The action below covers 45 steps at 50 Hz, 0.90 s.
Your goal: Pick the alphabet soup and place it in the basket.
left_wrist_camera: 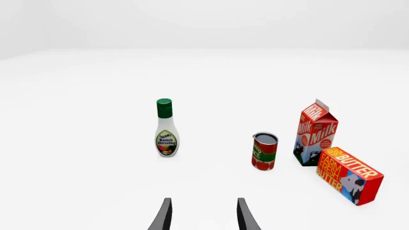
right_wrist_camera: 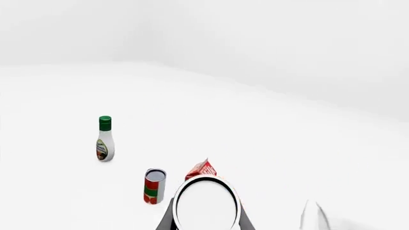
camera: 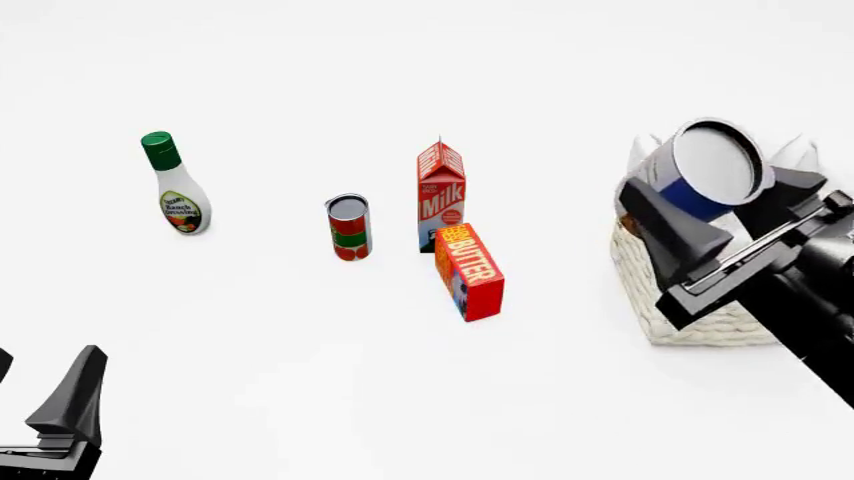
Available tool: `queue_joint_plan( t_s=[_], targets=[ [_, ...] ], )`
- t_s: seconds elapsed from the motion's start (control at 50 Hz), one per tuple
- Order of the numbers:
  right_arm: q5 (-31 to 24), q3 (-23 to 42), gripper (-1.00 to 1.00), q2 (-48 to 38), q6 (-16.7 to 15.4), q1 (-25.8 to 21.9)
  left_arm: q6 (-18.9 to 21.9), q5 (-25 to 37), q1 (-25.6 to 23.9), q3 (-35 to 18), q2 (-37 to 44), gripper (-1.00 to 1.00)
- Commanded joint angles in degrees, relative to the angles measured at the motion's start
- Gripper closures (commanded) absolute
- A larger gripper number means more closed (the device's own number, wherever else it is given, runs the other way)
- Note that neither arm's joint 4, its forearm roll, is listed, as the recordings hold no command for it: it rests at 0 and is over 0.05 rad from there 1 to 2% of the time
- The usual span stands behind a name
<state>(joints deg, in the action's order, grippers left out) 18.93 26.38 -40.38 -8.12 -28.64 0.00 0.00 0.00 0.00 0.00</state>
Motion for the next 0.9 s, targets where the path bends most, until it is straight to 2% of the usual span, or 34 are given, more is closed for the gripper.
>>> queue_joint_plan(
  t_s=[0.02, 0.22, 0.42, 0.9],
  targets=[
    [-6.5, 3.7, 1.00, 6.2, -0.2, 4.8, 0.0, 0.0, 0.0, 0.0, 0.0, -1.00],
    [-11.2, 7.1, 1.00, 8.8, -1.0, 10.0, 0.0, 0.0, 0.0, 0.0, 0.0, -1.00],
    [-13.1, 10.1, 1.00, 8.7, -1.2, 14.6, 0.0, 0.0, 0.0, 0.0, 0.0, -1.00],
    [-11.5, 12.1, 1.00, 3.8, -2.0, 25.1, 0.0, 0.0, 0.0, 0.0, 0.0, -1.00]
  ],
)
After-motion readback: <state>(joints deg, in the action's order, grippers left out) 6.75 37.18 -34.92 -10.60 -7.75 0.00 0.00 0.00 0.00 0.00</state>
